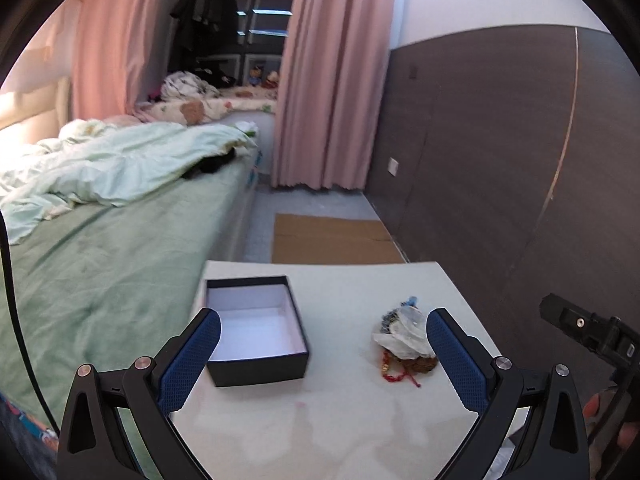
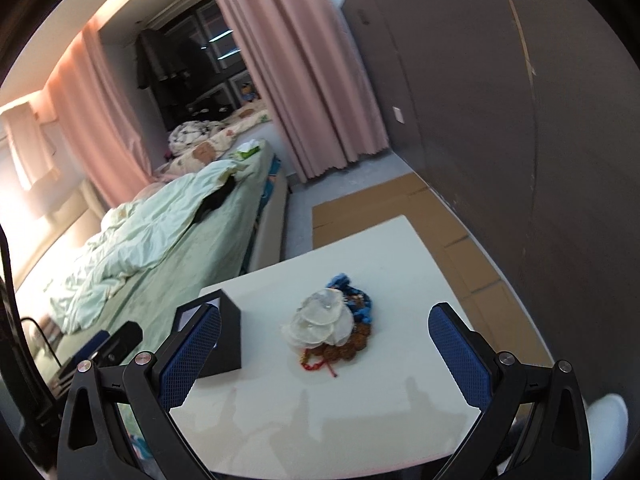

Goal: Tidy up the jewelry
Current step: 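Grasp the white cloth flower with the left tool while the right tool grasps the blue beaded bracelet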

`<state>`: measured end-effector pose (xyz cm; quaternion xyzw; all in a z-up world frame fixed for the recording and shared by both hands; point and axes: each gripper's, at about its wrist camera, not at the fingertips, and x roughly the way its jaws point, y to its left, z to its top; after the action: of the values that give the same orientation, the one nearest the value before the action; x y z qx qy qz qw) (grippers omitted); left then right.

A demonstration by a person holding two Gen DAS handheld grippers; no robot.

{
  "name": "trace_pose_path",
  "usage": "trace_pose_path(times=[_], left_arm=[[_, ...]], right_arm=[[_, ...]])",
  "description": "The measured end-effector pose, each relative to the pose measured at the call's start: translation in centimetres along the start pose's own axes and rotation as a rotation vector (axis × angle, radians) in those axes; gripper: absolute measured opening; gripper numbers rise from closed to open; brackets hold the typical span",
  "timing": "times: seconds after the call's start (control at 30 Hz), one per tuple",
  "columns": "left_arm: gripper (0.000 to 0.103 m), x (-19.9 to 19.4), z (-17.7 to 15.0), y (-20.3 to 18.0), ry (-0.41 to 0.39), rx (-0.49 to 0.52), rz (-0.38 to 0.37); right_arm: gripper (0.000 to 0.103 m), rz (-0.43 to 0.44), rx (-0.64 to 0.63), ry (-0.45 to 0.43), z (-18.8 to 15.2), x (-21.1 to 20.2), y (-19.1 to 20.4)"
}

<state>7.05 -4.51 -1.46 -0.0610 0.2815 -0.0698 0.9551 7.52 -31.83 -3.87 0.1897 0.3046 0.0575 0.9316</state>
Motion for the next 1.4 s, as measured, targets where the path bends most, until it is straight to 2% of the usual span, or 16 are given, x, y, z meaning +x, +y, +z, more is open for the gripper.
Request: trace_pose_path(times=[0.17, 0.3, 0.43, 0.6, 0.73, 0.83, 1.0, 1.07, 1.13, 1.17, 1.2, 1.23, 1.3, 1.4], left_arm=[[0.098, 2.8, -0.1, -1.1, 0.068, 0.040, -0.058], [0.086, 5.2, -0.6, -2.0, 0.145, 0.051, -0.121], [0.079, 7.2, -1.1, -2.7, 0.201, 0.050, -0.189], [0.078, 9.9, -1.6, -4.2, 0.260, 0.077, -0.257], [0.077, 12.1, -1.9, -5.7, 0.295, 0.124, -0.290], [0.073, 13.7, -2.1, -6.7, 0.318, 0.155, -0.306], [0.068, 16.1, -2.4, -6.9, 0.372, 0.156, -0.319], [0.061, 16.8, -2.6, -6.8, 0.395, 0.150, -0.327], [0.035, 17.3, -2.7, -6.9, 0.397, 0.159, -0.301], [0.027, 17.3, -2.6, -6.8, 0.384, 0.168, -0.277], [0.010, 17.3, -2.5, -6.7, 0.380, 0.169, -0.271], [0.005, 17.4, -2.3, -6.4, 0.383, 0.159, -0.280], [0.003, 16.9, -1.8, -5.8, 0.365, 0.135, -0.293], [0.001, 15.9, -0.9, -5.0, 0.316, 0.132, -0.283]], right_arm=[[0.102, 0.018, 0.136, 0.066, 0.3, 1.8, -2.9], [0.089, 0.022, 0.212, 0.103, 0.3, 3.1, -4.4], [0.083, 0.003, 0.275, 0.156, -0.1, 4.9, -5.8], [0.077, 0.002, 0.374, 0.209, -0.4, 6.8, -7.5], [0.074, 0.021, 0.413, 0.235, -0.4, 8.2, -7.6], [0.067, 0.039, 0.441, 0.251, -0.3, 9.2, -7.7], [0.066, 0.052, 0.485, 0.278, -0.2, 10.9, -8.3], [0.066, 0.062, 0.492, 0.288, -0.3, 11.4, -8.1], [0.066, 0.067, 0.496, 0.300, -0.4, 12.0, -7.8], [0.066, 0.066, 0.498, 0.308, -0.4, 12.3, -7.8], [0.066, 0.066, 0.502, 0.318, -0.5, 12.7, -7.6], [0.065, 0.067, 0.506, 0.326, -0.6, 13.0, -7.5], [0.065, 0.073, 0.514, 0.343, -0.8, 13.7, -7.5], [0.059, 0.080, 0.521, 0.374, -1.1, 14.9, -7.4]])
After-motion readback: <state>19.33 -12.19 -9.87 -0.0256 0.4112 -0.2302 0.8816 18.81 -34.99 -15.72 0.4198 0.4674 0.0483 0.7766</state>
